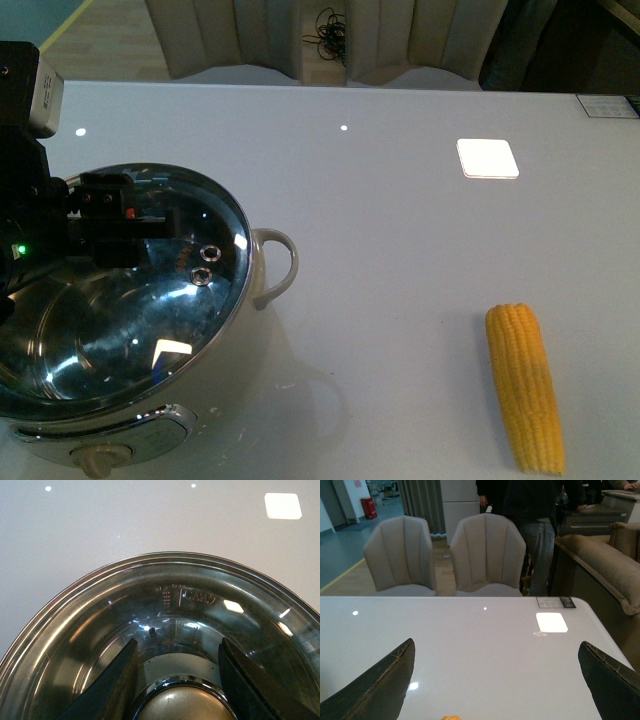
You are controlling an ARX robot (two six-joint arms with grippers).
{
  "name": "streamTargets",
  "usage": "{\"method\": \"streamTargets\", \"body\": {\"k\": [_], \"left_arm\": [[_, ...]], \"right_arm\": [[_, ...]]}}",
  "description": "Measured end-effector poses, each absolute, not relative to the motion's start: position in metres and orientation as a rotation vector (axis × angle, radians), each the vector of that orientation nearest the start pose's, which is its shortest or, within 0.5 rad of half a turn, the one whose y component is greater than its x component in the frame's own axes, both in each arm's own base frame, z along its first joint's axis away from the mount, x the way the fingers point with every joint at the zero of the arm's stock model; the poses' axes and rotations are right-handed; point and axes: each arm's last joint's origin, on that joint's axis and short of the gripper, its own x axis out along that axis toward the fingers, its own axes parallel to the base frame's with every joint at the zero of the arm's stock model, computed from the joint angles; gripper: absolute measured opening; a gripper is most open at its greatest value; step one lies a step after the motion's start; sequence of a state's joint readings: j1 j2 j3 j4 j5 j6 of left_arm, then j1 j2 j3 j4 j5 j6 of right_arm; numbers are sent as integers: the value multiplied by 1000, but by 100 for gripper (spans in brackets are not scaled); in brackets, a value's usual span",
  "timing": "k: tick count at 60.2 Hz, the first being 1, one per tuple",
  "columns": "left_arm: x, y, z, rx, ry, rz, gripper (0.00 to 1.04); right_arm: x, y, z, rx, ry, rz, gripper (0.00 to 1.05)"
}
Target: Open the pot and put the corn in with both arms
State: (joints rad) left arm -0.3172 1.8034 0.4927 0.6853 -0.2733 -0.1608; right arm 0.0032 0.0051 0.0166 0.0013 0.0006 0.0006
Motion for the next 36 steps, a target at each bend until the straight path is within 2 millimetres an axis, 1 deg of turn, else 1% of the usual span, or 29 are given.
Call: {"method": "streamTargets", "body": {"k": [10, 19, 23, 31, 34, 36], "left_arm": [[268, -80, 88, 49, 602, 9, 42], [270, -80, 101, 59, 583, 6, 42], [272, -79, 111, 58, 563, 7, 42], [273, -74, 137, 50, 508, 13, 42], [272, -71, 142, 47, 497, 15, 42], [271, -64, 151, 41, 480, 22, 42]], "right_arm": [[97, 0, 169, 1, -12, 3, 96], [97, 0, 169, 1, -13, 3, 96], [97, 0, 169, 1, -12, 3, 96], [97, 0, 169, 1, -13, 3, 96], [97, 0, 169, 1, -13, 3, 96], [97, 0, 169, 1, -12, 3, 96]]}}
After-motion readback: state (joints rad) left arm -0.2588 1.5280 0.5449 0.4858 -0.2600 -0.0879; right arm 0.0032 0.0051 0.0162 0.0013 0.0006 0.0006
